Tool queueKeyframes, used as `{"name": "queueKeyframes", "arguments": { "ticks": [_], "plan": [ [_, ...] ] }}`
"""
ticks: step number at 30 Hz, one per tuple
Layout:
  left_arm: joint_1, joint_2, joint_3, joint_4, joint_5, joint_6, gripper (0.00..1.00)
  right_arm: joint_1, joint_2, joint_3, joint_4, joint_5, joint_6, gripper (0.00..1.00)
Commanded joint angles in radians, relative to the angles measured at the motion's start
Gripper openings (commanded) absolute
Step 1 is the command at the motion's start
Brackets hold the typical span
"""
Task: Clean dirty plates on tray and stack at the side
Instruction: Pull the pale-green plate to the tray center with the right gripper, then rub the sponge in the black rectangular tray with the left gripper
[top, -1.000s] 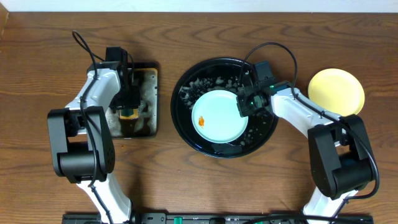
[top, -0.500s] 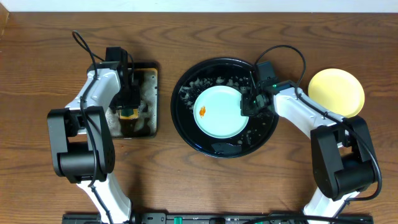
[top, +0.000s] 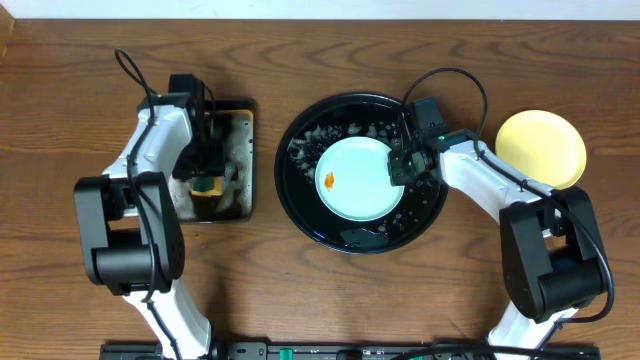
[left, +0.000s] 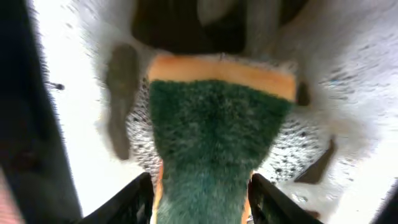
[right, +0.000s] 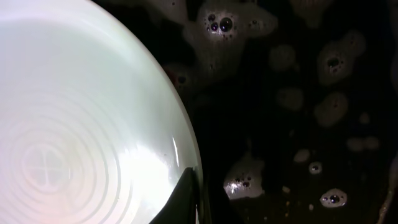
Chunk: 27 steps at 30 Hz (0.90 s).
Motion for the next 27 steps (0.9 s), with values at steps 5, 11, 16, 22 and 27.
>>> {"name": "queueKeyframes", "arguments": {
  "ticks": [5, 11, 16, 22, 27],
  "plan": [
    [0.002, -0.089, 0.024, -0.01, -0.006, -0.019, 0.53, -0.013, -0.012, -0.002, -0.002, 0.074, -0.027, 0.01],
    [0.003, -0.087, -0.084, 0.03, -0.005, -0.023, 0.4, -0.013, -0.012, -0.002, -0.001, 0.074, -0.027, 0.01],
    [0.003, -0.087, -0.154, 0.064, -0.005, -0.023, 0.25, -0.013, -0.012, -0.002, -0.002, 0.073, -0.027, 0.01],
    [0.003, -0.087, -0.269, 0.21, -0.005, -0.035, 0.29, -0.013, -0.012, -0.002, -0.002, 0.073, -0.027, 0.01],
    [0.003, -0.087, -0.374, 0.334, -0.004, -0.042, 0.31, -0.013, -0.012, -0.002, -0.002, 0.074, -0.024, 0.01]
  ]
}}
